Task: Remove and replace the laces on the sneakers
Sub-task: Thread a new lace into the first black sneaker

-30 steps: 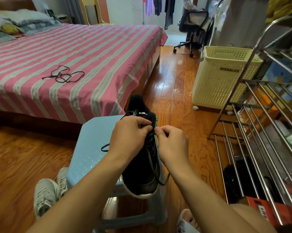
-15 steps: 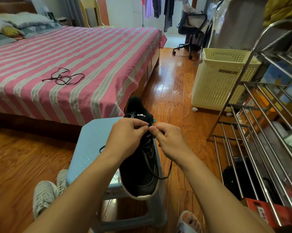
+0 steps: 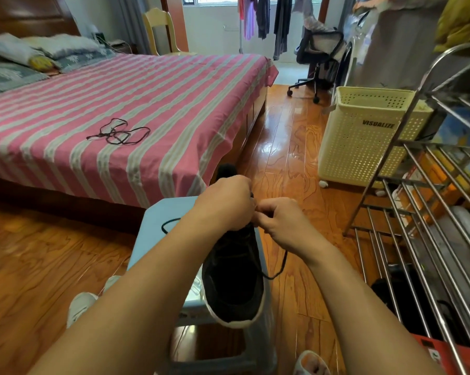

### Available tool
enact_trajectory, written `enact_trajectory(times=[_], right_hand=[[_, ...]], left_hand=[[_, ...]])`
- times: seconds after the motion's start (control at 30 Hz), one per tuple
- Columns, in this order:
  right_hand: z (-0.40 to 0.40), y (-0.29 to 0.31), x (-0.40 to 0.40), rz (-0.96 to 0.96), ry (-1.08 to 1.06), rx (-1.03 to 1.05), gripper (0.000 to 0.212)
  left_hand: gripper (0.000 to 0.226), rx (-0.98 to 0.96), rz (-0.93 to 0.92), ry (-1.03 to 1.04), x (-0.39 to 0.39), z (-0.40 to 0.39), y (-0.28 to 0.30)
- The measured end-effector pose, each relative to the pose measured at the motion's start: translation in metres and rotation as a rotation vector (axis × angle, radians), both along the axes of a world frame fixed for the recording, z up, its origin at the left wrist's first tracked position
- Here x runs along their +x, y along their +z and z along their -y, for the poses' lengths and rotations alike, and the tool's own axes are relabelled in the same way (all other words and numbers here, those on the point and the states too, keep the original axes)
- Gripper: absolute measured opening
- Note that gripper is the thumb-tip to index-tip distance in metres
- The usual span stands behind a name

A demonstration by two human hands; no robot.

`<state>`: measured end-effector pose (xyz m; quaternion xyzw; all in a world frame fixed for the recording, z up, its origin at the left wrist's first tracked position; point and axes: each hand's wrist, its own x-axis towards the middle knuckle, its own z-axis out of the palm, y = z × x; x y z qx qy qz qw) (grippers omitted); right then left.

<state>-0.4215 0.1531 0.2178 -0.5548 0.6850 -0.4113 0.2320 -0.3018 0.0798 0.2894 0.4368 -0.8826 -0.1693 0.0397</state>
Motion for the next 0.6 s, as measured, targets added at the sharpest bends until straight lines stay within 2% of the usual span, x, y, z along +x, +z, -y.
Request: enact_trajectory(times=[0.07,0.13,0.2,0.3,0.33,0.4,0.43,0.53,0.6], right_hand=[[-0.001,0.001,0.001,0.012,0.004,0.012,0.023],[-0.002,0.002,-0.001,0.003,-0.024,-0.002,0.021],[-0.005,0.002,-0.005,-0.016,-0.062,-0.02,0.018],[-0.009,0.003,-0.01,0.029,-0.076,0.005,0.014],[-0.01,0.004,-0.009,0.03,-0.093,-0.006,0.012],[-0.007,0.005,-0.004,-0.006,-0.15,-0.078,0.01],[-0.005,0.006,0.0,-0.05,-0.176,-0.142,0.014],[0.009,0.009,0.015,-0.243,-0.104,-0.324,0.034],[0.018,0.014,0.031,-0.276,-0.021,-0.324,0.04]], left_hand=[[0.015,-0.021,-0.019,-0.02,-0.001,0.002,0.003],[0.015,-0.019,-0.203,0.044,0.01,0.007,0.006],[0.02,-0.033,-0.562,0.218,0.032,0.018,0.01],[0.02,-0.144,-1.2,0.623,0.085,0.05,0.013],[0.018,-0.172,-1.345,0.748,0.104,0.059,0.011],[0.018,-0.143,-1.461,0.933,0.137,0.074,-0.001],[0.017,-0.073,-1.486,0.963,0.146,0.079,-0.007],[0.018,0.279,-1.493,0.83,0.14,0.078,-0.018],[0.017,0.544,-1.544,0.71,0.123,0.067,-0.018]])
